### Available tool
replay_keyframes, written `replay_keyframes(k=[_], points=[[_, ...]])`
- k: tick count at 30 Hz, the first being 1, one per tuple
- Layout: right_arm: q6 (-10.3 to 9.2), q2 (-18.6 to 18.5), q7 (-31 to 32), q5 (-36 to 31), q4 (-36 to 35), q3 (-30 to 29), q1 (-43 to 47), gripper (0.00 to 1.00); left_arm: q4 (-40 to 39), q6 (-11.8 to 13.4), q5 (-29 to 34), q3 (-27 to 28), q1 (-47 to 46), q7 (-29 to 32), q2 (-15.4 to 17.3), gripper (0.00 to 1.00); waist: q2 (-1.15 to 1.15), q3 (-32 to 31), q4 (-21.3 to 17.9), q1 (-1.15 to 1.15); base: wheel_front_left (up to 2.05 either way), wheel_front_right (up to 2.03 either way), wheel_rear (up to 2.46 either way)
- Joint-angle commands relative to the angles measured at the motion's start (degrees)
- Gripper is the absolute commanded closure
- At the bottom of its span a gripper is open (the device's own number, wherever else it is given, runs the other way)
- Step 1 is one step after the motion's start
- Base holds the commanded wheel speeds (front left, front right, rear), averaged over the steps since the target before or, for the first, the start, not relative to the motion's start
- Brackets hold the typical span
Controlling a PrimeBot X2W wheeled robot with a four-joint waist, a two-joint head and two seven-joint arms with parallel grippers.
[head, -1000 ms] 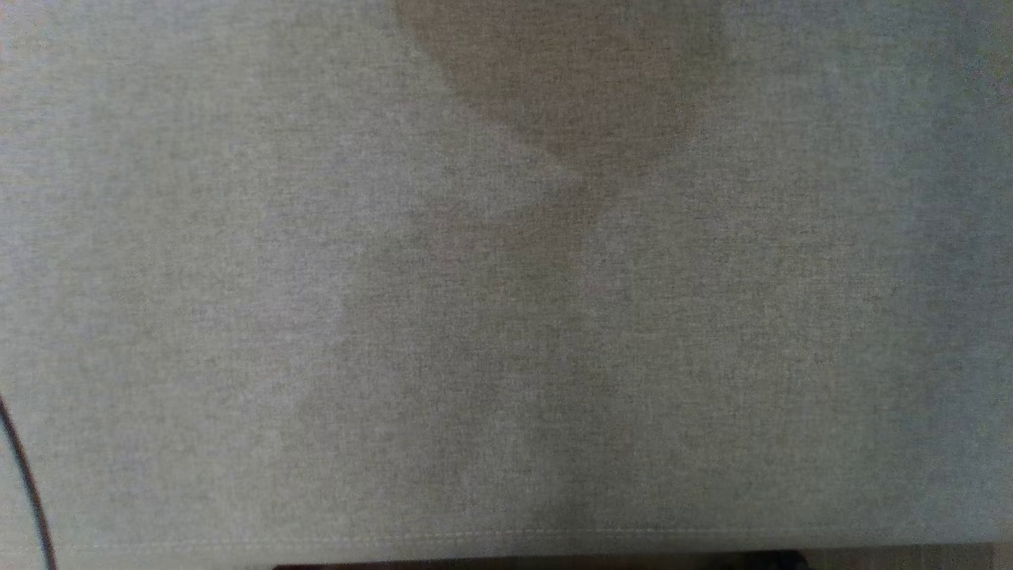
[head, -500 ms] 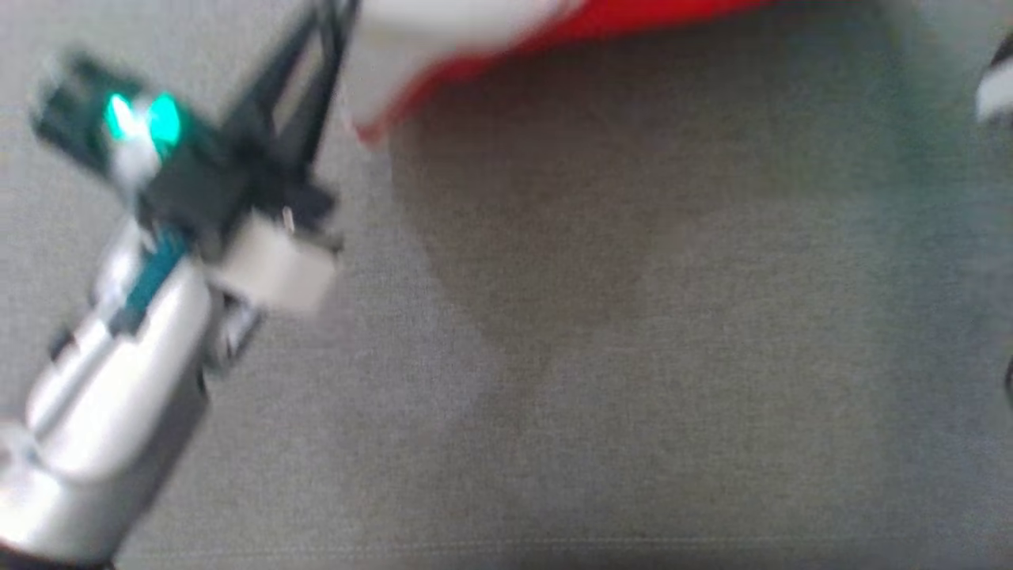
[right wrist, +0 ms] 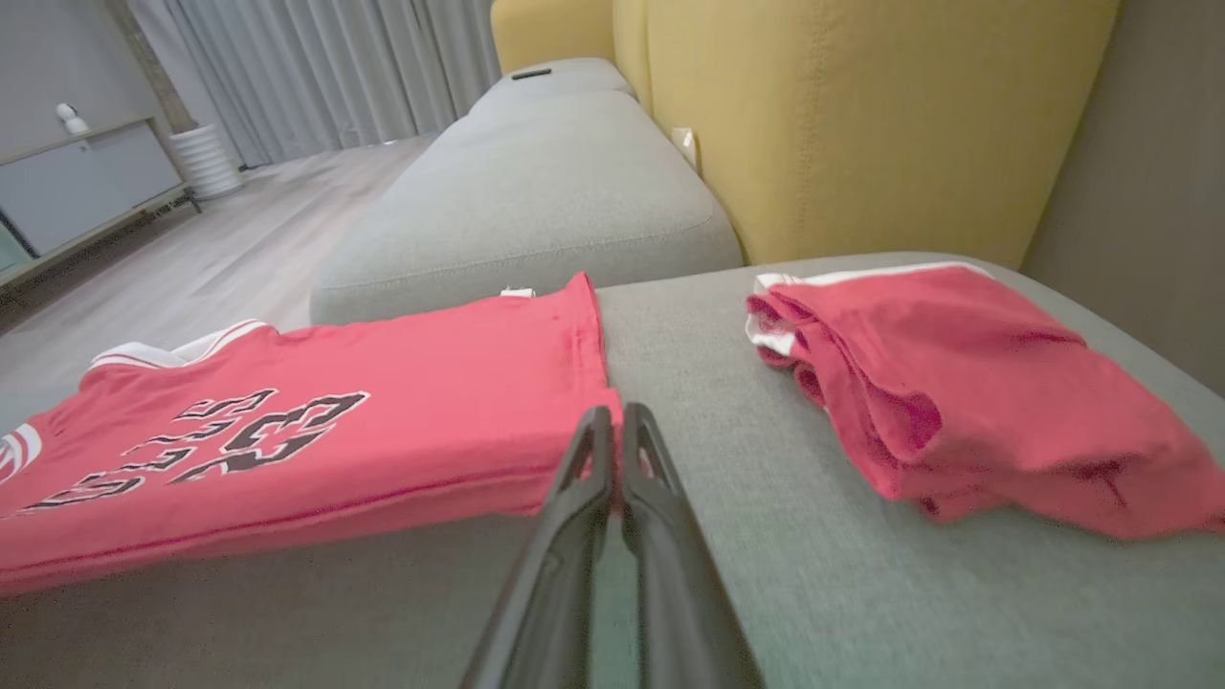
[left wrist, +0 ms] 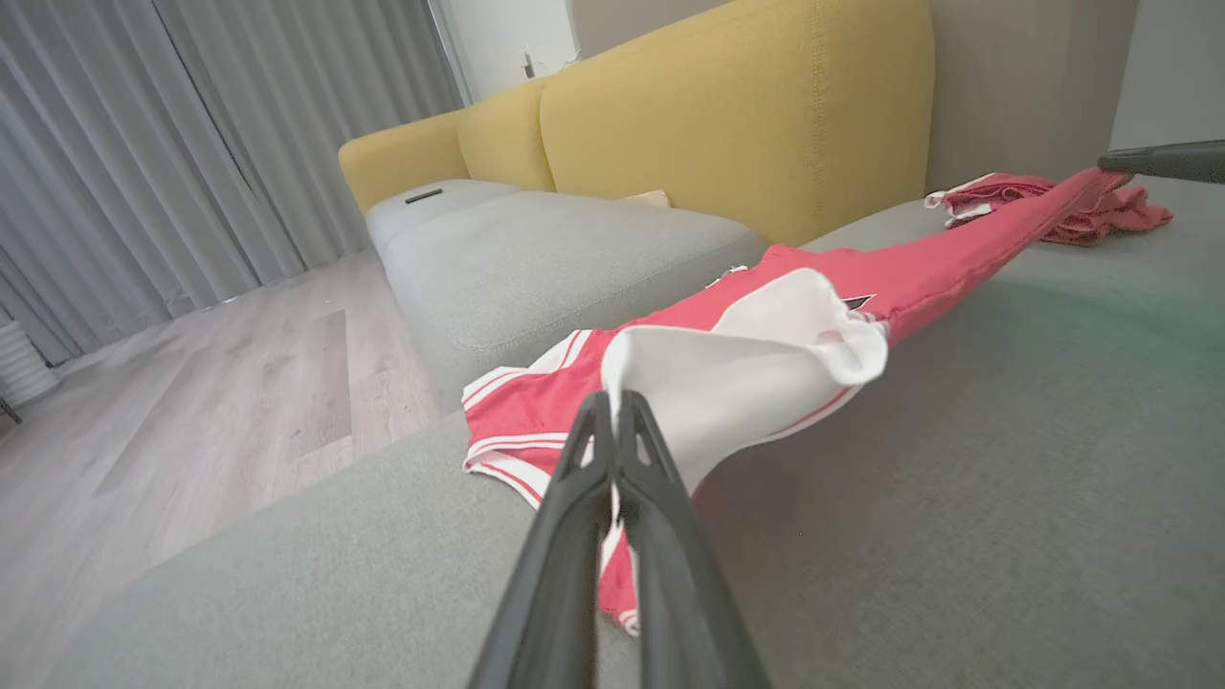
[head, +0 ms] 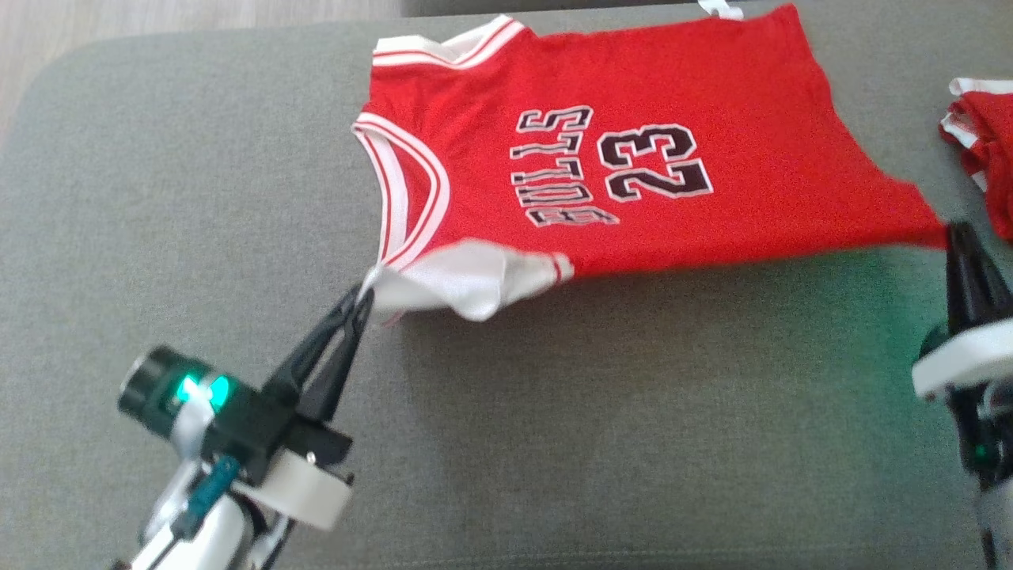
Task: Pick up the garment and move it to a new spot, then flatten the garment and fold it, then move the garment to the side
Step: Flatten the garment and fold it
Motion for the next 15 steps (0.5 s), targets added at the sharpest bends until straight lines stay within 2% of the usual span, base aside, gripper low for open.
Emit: replay_keyframes(k=[1, 9, 15], points=[[0.39, -0.01, 1.00, -1.38, -4.73, -1.24, 2.50, 1.00, -2.61, 0.07, 0.92, 3.03, -0.04, -0.28, 0.51, 1.00, 0.00, -0.44, -0.05, 0.01, 0.00, 0.00, 0.00], [0.39, 6.44, 5.88, -6.44, -17.91, -7.82, 14.73, 1.00, -4.60, 0.19, 2.85, 4.05, 7.55, -0.28, -1.46, 1.00, 0.00, -0.94, 0.09, 0.01, 0.00, 0.00, 0.00], [0.39, 8.92, 8.52, -7.70, -22.06, -10.51, 16.28, 1.00, -2.96, -1.51, 3.69, 5.50, 5.52, -0.28, -3.19, 1.00, 0.00, 0.42, 0.91, 0.01, 0.00, 0.00, 0.00]])
